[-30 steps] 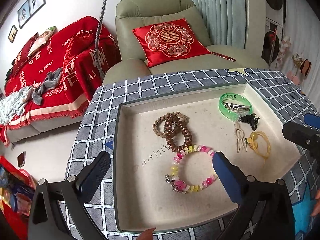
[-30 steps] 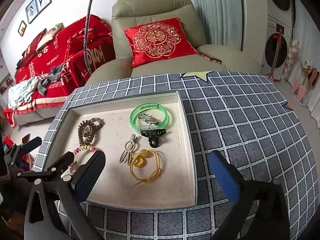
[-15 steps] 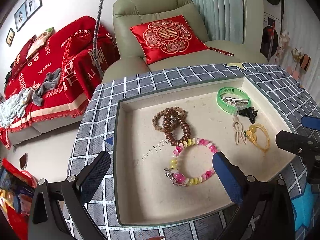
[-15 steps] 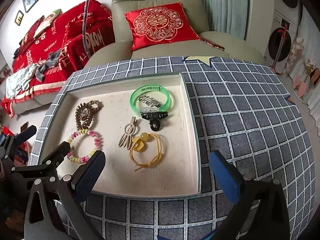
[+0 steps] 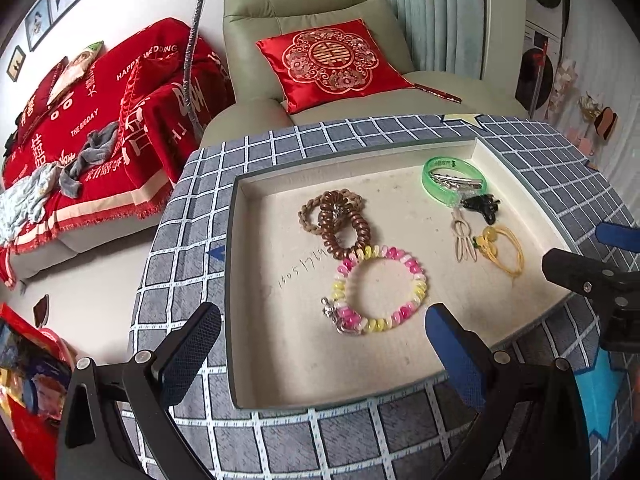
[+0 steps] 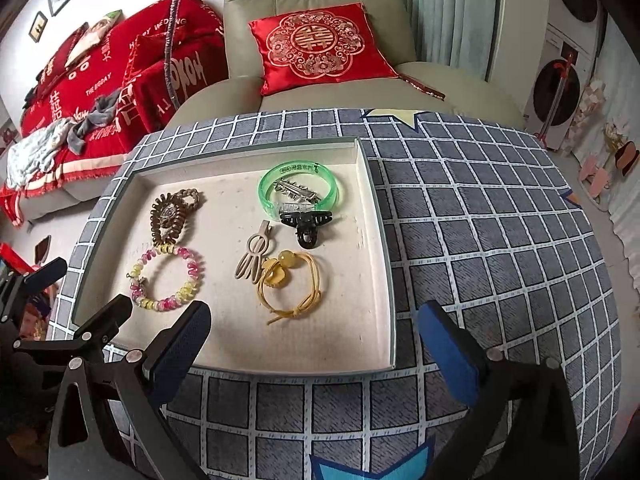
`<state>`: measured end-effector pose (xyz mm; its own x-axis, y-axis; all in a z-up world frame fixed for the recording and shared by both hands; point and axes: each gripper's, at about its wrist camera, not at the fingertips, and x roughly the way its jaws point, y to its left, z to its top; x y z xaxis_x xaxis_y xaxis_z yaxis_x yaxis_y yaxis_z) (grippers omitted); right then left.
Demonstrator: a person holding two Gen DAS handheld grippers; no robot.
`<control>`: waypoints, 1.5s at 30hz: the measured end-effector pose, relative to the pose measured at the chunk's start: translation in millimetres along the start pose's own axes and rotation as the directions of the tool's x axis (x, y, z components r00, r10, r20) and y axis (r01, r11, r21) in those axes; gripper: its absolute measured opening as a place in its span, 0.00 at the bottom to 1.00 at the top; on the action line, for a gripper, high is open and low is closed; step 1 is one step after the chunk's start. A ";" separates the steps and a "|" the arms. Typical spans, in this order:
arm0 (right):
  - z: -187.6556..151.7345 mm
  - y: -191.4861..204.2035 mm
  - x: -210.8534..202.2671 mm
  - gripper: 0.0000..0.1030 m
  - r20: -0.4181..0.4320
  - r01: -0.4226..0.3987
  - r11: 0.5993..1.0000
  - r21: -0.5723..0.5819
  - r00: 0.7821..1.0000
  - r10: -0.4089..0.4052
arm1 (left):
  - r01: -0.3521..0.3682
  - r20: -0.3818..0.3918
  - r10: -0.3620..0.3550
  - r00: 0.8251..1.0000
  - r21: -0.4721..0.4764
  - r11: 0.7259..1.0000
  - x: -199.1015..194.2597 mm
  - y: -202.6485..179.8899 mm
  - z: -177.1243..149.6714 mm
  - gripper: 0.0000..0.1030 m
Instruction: Organize jewelry
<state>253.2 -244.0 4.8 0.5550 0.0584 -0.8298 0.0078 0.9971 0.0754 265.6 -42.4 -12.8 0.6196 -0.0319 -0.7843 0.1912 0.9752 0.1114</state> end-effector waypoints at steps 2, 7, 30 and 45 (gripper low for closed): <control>-2.2 1.9 -2.3 1.00 0.002 0.012 1.000 -0.011 1.000 -0.012 | -0.001 0.002 0.000 1.000 0.005 1.000 -3.5 -0.8 -3.3 1.00; -10.3 6.5 -7.6 1.00 -0.004 0.019 0.999 -0.030 1.000 -0.019 | -0.001 -0.001 0.001 1.000 0.004 1.000 -13.4 -1.5 -14.2 1.00; -66.1 3.4 -47.4 1.00 0.063 0.001 1.000 0.015 0.998 -0.002 | 0.029 0.011 -0.028 1.000 -0.069 0.997 -59.2 -9.9 -72.5 1.00; -101.8 16.1 -91.7 1.00 0.260 -0.002 1.000 -0.005 0.966 0.003 | -0.002 0.156 0.029 0.987 -0.167 0.986 -94.1 -0.8 -103.0 1.00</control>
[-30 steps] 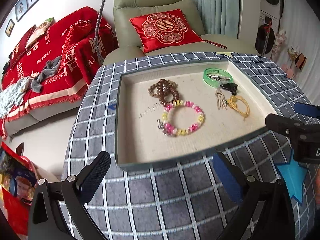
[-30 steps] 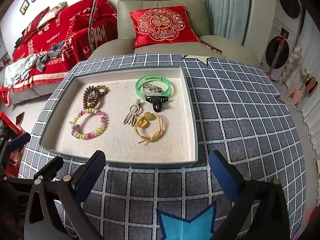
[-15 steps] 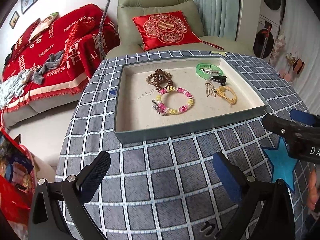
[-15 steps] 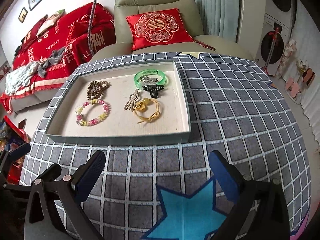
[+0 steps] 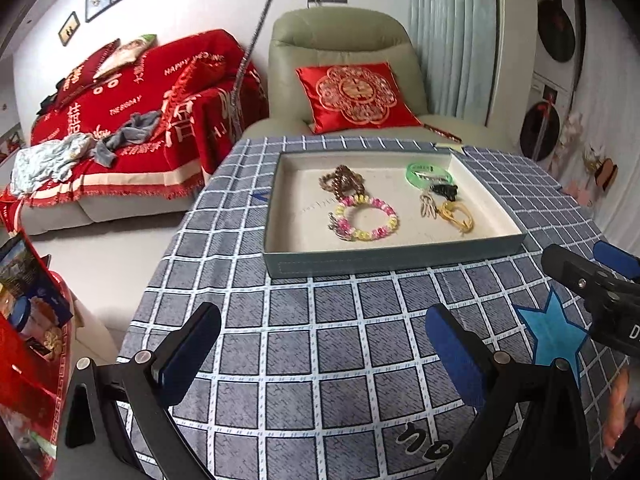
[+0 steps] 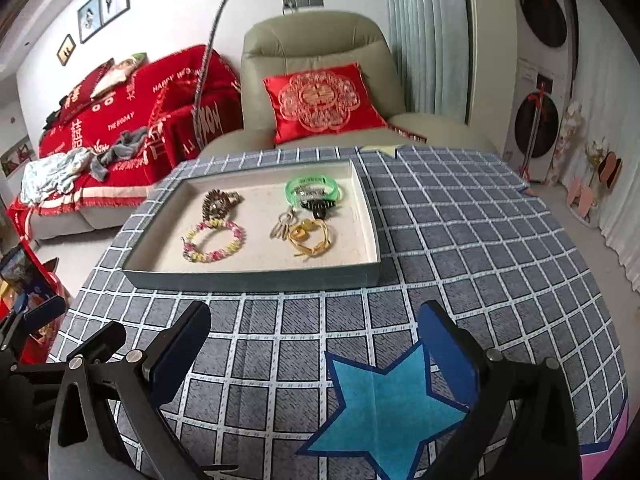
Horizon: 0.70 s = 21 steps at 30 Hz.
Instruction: Organize jewelry
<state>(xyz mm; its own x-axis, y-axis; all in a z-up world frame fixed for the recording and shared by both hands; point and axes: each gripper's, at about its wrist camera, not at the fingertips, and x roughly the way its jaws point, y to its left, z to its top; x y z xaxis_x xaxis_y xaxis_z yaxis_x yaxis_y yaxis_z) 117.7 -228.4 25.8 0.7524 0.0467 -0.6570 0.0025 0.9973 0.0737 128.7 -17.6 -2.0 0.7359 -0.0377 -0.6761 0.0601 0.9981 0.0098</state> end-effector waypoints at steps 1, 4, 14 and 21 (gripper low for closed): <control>-0.4 1.8 -2.6 1.00 0.016 0.001 1.000 -0.006 1.000 -0.001 | -0.002 0.005 0.002 1.000 -0.005 1.000 -1.0 1.6 0.0 1.00; -0.6 5.8 -8.0 1.00 0.043 0.003 1.000 -0.015 0.999 -0.003 | -0.002 0.019 0.002 1.000 -0.021 1.000 -3.2 4.5 0.4 1.00; 1.3 11.5 -13.8 1.00 0.071 0.011 1.000 -0.028 0.997 -0.009 | -0.025 0.045 0.025 0.999 -0.006 1.000 -8.3 2.9 0.1 1.00; 1.2 12.9 -14.7 1.00 0.072 0.008 0.999 -0.035 0.997 -0.006 | -0.037 0.050 0.037 0.998 -0.005 0.999 -11.0 3.8 0.4 1.00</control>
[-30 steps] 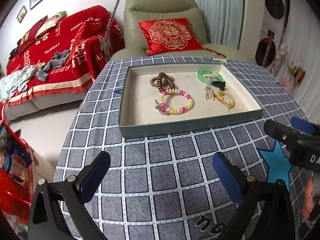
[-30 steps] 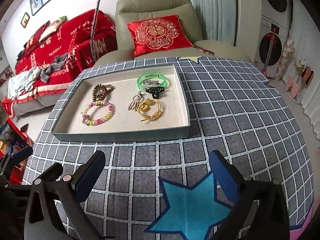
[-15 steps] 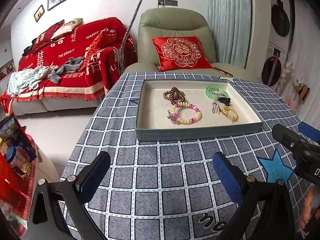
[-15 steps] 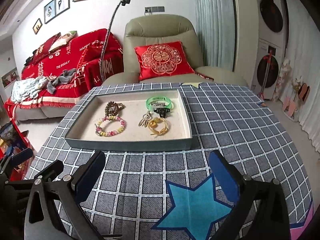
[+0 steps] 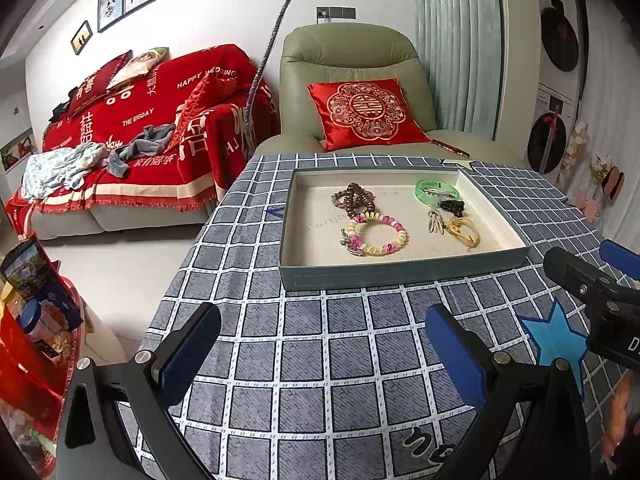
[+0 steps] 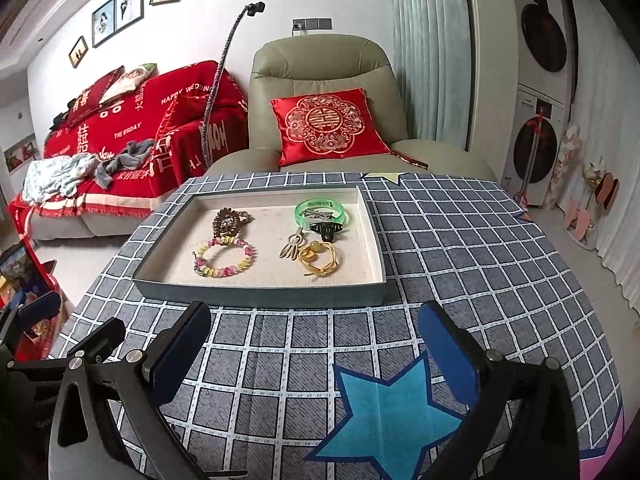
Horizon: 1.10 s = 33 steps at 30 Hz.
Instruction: Organize jewelry
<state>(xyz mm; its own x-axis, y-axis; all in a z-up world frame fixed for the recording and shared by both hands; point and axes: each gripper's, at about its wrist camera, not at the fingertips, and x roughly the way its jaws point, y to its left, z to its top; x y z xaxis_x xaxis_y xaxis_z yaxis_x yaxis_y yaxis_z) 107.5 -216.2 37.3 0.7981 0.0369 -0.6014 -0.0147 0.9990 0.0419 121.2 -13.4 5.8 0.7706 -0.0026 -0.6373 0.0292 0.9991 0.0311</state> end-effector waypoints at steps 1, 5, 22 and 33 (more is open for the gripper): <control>0.1 0.6 0.5 1.00 0.000 0.000 1.000 -0.001 1.000 0.000 | 0.000 0.000 0.000 1.000 -0.001 1.000 -0.2 0.4 0.2 1.00; 0.1 2.2 -0.9 1.00 0.001 -0.001 1.000 -0.003 1.000 0.001 | -0.007 0.002 0.007 1.000 -0.002 1.000 -1.6 1.0 0.4 1.00; 0.6 4.2 -2.2 1.00 0.002 -0.002 1.000 -0.003 1.000 0.002 | -0.010 0.001 0.010 1.000 -0.004 1.000 -1.3 -0.5 0.5 1.00; 0.6 4.6 -2.0 1.00 0.002 -0.002 1.000 -0.004 1.000 0.002 | -0.011 0.003 0.011 1.000 -0.007 1.000 -1.9 0.6 0.3 1.00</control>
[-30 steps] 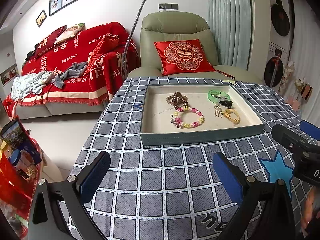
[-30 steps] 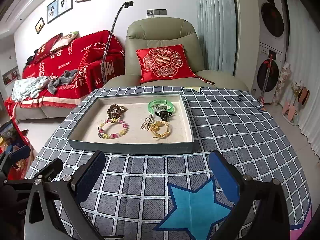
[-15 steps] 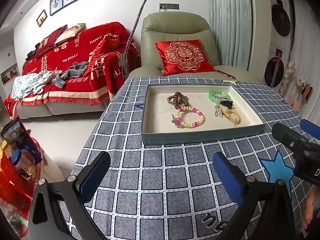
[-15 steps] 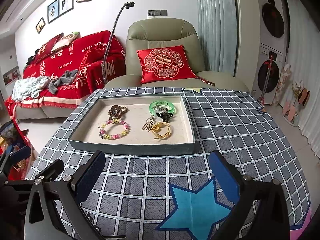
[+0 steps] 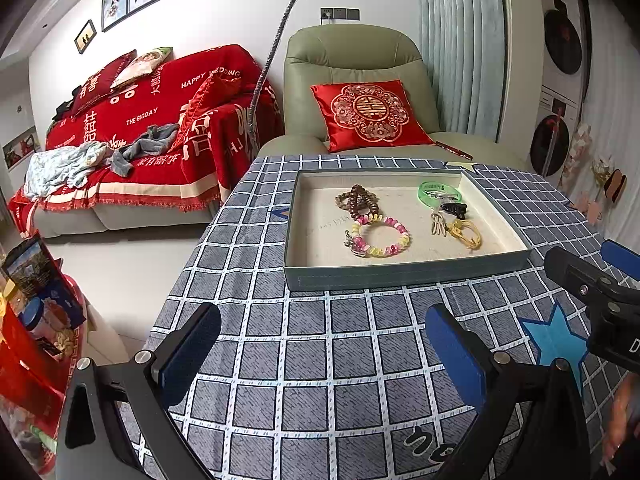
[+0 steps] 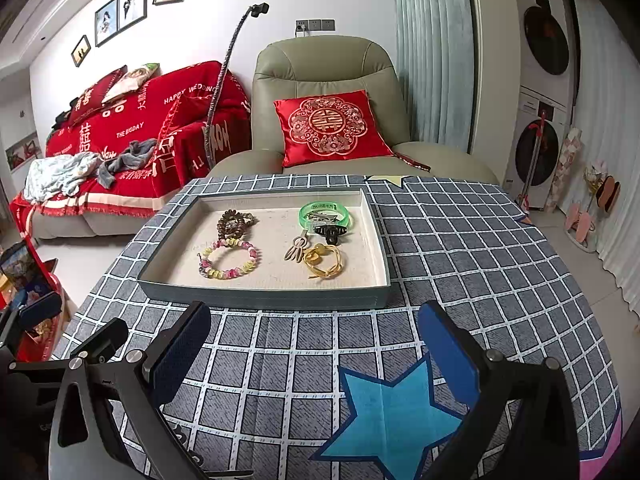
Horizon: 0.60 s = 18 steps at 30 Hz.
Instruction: Organize jewelry
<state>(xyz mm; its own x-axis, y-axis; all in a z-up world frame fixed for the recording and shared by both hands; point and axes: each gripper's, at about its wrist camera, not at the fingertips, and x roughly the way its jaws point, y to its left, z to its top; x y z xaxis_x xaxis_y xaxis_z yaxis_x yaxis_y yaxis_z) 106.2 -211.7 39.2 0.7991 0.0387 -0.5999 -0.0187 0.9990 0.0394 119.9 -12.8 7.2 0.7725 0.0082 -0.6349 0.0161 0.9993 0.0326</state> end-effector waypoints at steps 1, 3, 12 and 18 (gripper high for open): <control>-0.1 -0.2 0.1 1.00 -0.001 -0.001 1.000 0.001 1.000 0.001 | 0.001 0.000 -0.001 1.000 0.000 1.000 0.0 0.1 0.0 1.00; 0.5 -0.1 -1.1 1.00 -0.003 -0.002 1.000 0.001 1.000 0.002 | 0.000 0.001 0.000 1.000 -0.001 1.000 -0.2 0.2 0.0 1.00; 1.4 1.0 -0.1 1.00 -0.004 -0.002 1.000 -0.002 1.000 0.002 | 0.000 0.001 0.000 1.000 -0.002 1.000 0.1 0.7 0.0 1.00; 1.7 1.0 0.1 1.00 -0.003 -0.002 1.000 -0.002 1.000 0.002 | 0.001 0.002 -0.001 1.000 -0.001 1.000 0.1 0.9 -0.1 1.00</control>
<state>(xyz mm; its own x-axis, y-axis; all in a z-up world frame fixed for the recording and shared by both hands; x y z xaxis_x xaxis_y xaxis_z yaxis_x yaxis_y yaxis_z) 107.2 -210.7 40.5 0.7976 0.0410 -0.6018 -0.0220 0.9990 0.0390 120.0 -11.9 7.1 0.7737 0.0074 -0.6336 0.0161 0.9994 0.0314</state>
